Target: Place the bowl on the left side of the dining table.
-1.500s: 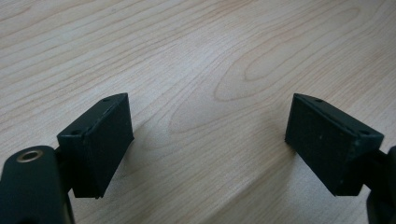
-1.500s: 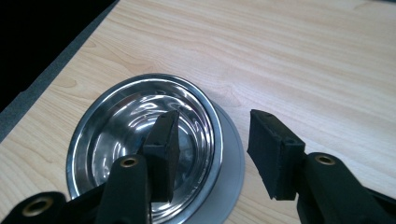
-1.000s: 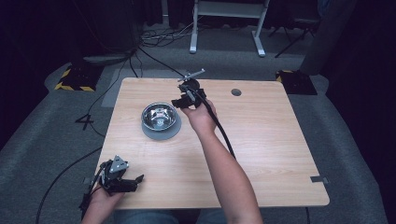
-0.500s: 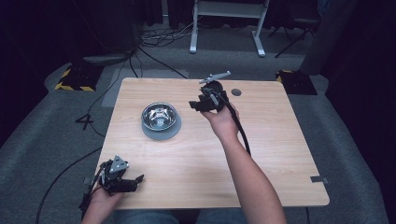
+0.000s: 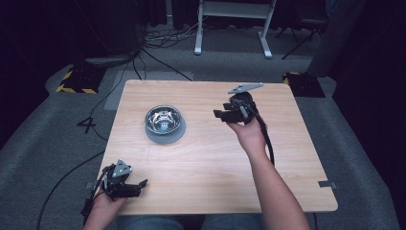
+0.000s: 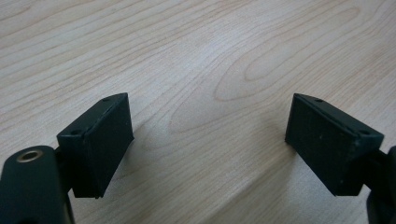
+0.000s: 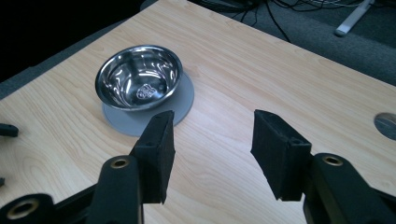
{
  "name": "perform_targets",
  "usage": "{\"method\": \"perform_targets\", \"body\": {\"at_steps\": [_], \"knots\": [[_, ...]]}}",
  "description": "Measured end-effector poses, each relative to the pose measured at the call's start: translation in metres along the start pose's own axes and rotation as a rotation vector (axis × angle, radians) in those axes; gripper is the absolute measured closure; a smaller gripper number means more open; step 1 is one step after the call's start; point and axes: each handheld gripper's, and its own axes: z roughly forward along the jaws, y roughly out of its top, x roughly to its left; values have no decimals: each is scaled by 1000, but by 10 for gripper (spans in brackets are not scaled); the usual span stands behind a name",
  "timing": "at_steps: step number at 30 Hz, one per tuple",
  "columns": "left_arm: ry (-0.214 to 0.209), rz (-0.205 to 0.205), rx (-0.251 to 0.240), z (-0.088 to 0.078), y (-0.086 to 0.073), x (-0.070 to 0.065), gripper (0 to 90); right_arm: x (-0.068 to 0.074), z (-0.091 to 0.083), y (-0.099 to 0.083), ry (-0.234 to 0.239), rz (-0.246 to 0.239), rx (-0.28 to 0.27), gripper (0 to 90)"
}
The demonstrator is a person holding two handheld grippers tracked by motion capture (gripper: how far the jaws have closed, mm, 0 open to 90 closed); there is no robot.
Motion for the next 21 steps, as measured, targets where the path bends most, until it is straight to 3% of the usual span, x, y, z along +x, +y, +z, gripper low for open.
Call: {"method": "perform_targets", "body": {"at_steps": [10,21], "knots": [[3,3,-3,0,0,0,150,-8,-31,-27,-8,3,-18,484],[2,2,-6,1,0,0,150,-5,-67,-78,-45,-61,-10,482]]}}
